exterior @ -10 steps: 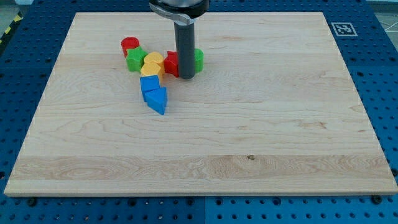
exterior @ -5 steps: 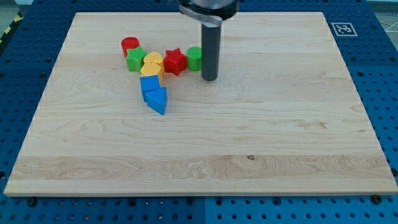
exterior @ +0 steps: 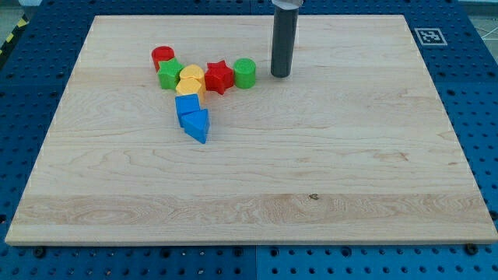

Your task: Push the green circle along with red star towards left

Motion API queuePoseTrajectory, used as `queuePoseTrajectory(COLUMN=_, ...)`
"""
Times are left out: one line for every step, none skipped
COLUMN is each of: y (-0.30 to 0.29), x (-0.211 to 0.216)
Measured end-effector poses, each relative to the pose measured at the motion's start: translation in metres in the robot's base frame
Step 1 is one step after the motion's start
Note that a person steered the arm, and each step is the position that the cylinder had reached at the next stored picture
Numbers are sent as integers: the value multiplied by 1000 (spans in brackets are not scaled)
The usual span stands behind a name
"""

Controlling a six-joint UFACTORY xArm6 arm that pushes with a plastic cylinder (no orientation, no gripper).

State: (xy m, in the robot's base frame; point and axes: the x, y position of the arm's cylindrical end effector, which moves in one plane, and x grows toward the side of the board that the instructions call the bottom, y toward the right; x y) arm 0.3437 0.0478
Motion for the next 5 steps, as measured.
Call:
queuePoseTrajectory(y=-7, x=-5)
queuePoseTrajectory(y=-26, x=-5)
queuePoseTrajectory(y=-46, x=-5)
queuePoseTrajectory(y=-59, x=-5)
queuePoseTrajectory(y=-60, x=-5)
